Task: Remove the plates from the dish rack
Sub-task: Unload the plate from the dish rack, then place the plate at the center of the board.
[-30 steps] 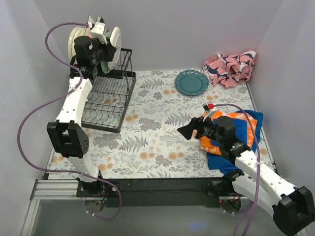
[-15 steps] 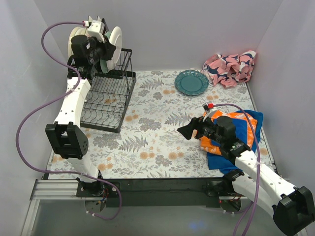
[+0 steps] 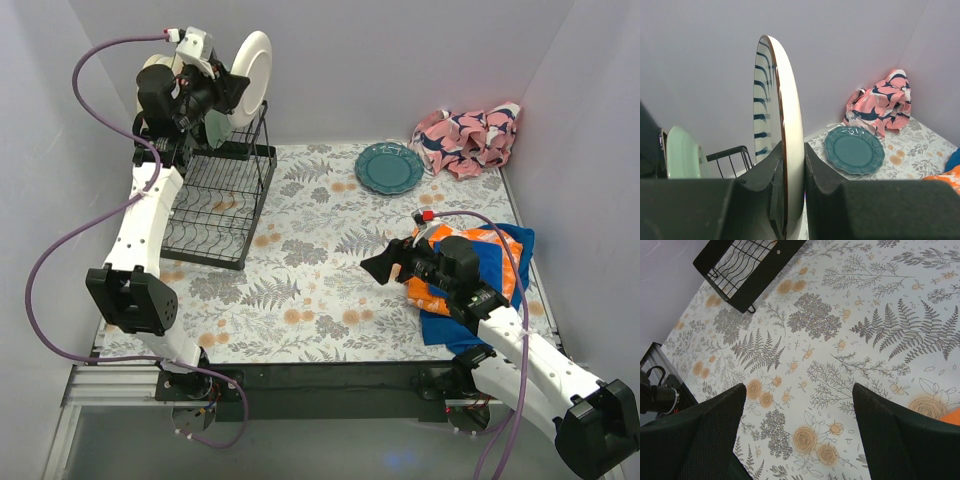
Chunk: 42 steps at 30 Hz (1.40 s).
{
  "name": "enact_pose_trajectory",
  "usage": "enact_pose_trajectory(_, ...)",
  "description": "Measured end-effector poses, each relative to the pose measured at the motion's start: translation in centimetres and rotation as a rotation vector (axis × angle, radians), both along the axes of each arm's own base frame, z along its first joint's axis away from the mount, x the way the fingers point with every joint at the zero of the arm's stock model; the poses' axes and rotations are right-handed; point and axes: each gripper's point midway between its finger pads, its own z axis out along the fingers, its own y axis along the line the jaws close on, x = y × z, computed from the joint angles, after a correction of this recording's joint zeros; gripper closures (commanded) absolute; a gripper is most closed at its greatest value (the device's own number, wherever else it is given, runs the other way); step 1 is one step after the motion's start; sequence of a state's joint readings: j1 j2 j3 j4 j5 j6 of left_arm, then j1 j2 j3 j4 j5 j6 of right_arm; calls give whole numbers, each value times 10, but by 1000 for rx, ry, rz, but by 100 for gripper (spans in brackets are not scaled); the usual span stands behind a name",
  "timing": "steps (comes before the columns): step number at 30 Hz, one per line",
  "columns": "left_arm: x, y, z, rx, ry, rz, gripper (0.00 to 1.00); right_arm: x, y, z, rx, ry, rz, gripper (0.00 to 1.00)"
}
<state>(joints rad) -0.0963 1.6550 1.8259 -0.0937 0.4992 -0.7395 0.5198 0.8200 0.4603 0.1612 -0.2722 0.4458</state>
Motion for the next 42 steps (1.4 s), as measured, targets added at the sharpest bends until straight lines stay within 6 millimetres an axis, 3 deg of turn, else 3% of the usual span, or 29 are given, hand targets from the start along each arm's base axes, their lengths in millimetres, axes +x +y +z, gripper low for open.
enact_pose_trajectory(5,-6,-14,1,42,-37,-6,100,-1,1,0,0,1,2,9)
enact_pose_trajectory(9,-21,-42,-7,100,-55,-13,100,1,0,1,11,21,-14,9)
enact_pose_trajectory(11,-41,-60,-17,120,-61,-24,100,5,0,1,14,45,-42,8)
enact_pose_trajectory(15,-103,-95,-45,159,-50,-105,100,13,-7,0,0,101,-119,7)
enact_pose_trajectory(20,-142,-126,-60,200,-82,-138,100,14,-17,-1,-1,152,-196,6)
enact_pose_trajectory(22,-147,-129,-75,232,-83,-109,100,18,-23,6,3,155,-240,5)
enact_pose_trajectory(29,-205,-184,-164,427,-72,-126,100,48,-46,55,82,134,-376,6)
enact_pose_trajectory(33,-241,-217,-215,560,-115,-166,100,49,-40,73,122,133,-348,6)
enact_pose_trajectory(38,-247,-233,-260,697,-149,-147,100,43,-33,74,134,153,-301,9)
enact_pose_trajectory(42,-250,-243,-273,761,-203,-127,100,41,-27,68,133,185,-269,12)
